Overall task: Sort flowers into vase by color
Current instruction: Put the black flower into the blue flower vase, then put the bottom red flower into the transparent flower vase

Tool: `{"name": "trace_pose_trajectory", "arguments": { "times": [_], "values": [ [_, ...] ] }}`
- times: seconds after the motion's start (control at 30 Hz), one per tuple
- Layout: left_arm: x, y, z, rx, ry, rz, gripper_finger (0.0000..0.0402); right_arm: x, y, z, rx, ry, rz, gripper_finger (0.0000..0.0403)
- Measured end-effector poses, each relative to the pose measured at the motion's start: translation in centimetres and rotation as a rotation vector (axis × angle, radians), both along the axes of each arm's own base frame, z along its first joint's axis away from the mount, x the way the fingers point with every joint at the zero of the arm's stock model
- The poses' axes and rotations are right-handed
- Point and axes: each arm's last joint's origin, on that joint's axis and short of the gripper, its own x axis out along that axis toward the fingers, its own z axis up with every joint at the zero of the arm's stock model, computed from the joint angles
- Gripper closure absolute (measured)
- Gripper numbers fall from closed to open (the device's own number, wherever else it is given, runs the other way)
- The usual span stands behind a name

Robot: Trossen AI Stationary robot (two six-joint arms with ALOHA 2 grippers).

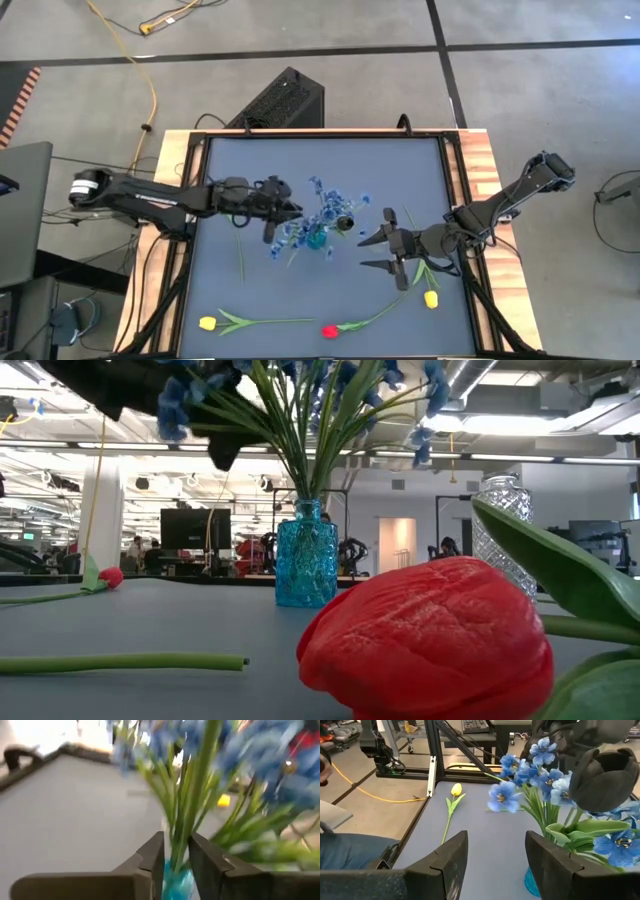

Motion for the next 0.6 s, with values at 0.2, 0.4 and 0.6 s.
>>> {"name": "trace_pose_trajectory", "arguments": {
  "times": [0.2,0.4,0.6],
  "values": [
    [-1.8,-0.1,1.1,0.035,0.029,-0.010,0.0291,0.0,-0.1,0.0,0.002,0.000,-0.004,0.0180],
    [-4.7,-0.1,2.0,0.119,0.103,0.024,0.0274,0.0,-0.1,-0.2,-0.011,0.023,-0.003,0.0180],
    [-7.7,0.2,2.0,0.170,0.224,0.148,0.0273,-0.6,-0.1,-1.5,0.012,0.177,0.050,0.0180]
  ]
}}
